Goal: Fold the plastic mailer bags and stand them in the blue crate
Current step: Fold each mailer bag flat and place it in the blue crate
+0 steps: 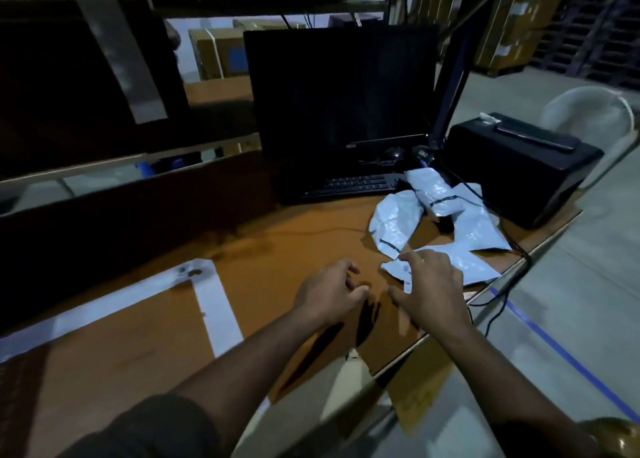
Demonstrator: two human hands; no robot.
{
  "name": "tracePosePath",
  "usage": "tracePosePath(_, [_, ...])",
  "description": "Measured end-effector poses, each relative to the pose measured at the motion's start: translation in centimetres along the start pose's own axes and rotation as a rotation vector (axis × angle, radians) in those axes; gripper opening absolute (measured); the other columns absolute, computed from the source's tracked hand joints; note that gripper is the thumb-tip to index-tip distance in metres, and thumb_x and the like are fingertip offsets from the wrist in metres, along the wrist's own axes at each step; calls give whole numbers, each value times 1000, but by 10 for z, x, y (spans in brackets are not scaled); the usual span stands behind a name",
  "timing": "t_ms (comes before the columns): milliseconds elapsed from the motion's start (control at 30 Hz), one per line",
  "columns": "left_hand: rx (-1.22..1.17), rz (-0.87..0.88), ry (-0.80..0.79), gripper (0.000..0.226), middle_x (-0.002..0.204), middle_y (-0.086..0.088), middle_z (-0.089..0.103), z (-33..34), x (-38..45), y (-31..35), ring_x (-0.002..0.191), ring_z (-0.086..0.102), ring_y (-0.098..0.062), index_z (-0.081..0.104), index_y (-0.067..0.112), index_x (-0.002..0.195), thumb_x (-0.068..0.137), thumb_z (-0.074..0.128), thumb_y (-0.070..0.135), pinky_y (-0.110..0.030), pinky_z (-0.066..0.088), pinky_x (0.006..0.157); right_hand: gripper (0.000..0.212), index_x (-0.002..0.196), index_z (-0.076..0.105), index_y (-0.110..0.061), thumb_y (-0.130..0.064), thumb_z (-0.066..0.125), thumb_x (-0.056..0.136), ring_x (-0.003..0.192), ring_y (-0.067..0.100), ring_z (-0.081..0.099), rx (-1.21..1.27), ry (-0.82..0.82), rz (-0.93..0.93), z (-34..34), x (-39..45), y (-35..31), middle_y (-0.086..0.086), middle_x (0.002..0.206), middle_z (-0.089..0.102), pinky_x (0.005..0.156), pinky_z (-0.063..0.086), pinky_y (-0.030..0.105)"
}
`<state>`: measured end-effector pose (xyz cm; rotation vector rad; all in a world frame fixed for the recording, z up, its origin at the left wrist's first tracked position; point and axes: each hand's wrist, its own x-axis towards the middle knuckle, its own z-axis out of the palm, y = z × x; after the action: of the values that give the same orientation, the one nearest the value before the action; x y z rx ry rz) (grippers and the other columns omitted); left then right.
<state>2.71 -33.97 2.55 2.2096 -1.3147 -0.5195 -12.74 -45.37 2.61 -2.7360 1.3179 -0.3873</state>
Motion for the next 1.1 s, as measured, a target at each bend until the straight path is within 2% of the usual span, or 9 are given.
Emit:
tracePosePath(100, [-51,-41,-6,34,96,14,66,17,8,0,89,64,-10,59,30,122,94,65,48,-37,58,79,72,141,48,-30,-59,73,80,129,23,43,-26,-82,-1,13,8,20,-1,139,51,101,43,45])
tracePosePath(300, [-429,-216,-9,19,87,4,73,36,7,-18,78,69,-13,69,20,99,97,64,39,-38,58,77,54,132,57,-22,-36,76,83,116,25,49,14,-41,-61,37,7,18,4,129,56,92,48,39])
tracePosePath(467, [-831,-392,25,35,75,3,67,28,-8,-25,67,61,-14,68,15,92,101,57,47,-27,48,65,48,125,60,-21,-32,72,79,113,23,50,407,-141,-146,26,-10,-21,0,117,57,91,47,43])
tracePosePath(633, [-949,-573,236,16,74,5,73,7,-47,-53,68,68,-12,69,15,101,97,64,29,-26,50,65,46,128,55,-29,-36,67,85,115,-1,51,752,-283,-311,13,-39,-74,-19,122,55,94,46,22])
tracePosePath(733, [-912,-632,394,12,85,-6,75,-16,-82,-90,73,69,-22,69,15,97,93,62,23,-32,52,66,33,125,56,-37,-31,66,94,109,-6,56,872,-347,-337,11,-46,-91,-26,121,57,87,47,15])
tracePosePath(833, [-822,-700,510,11,88,-7,72,-42,-126,-126,70,67,-20,67,21,101,97,57,20,-30,49,64,26,120,55,-45,-41,60,96,108,-4,57,829,-354,-391,21,-48,-105,-31,124,53,86,53,29])
tracePosePath(900, [-740,-735,552,13,102,-4,71,-57,-154,-149,84,68,-18,63,25,111,100,56,23,-33,54,71,25,122,52,-47,-46,56,96,112,-5,52,719,-325,-457,31,-49,-120,-32,123,51,87,52,33])
tracePosePath(1000, [-670,-800,570,33,120,-1,64,-72,-188,-172,97,65,-19,57,24,129,100,60,40,-42,60,79,37,135,52,-37,-42,53,98,129,1,42,552,-316,-640,47,-57,-149,-21,137,50,106,44,35])
tracePosePath(1100, [-133,-824,582,55,118,3,67,-82,-219,-176,96,68,-18,52,25,136,94,57,61,-39,58,75,44,140,54,-26,-33,58,97,141,14,38,337,-267,-749,54,-73,-176,-5,148,49,120,22,31])
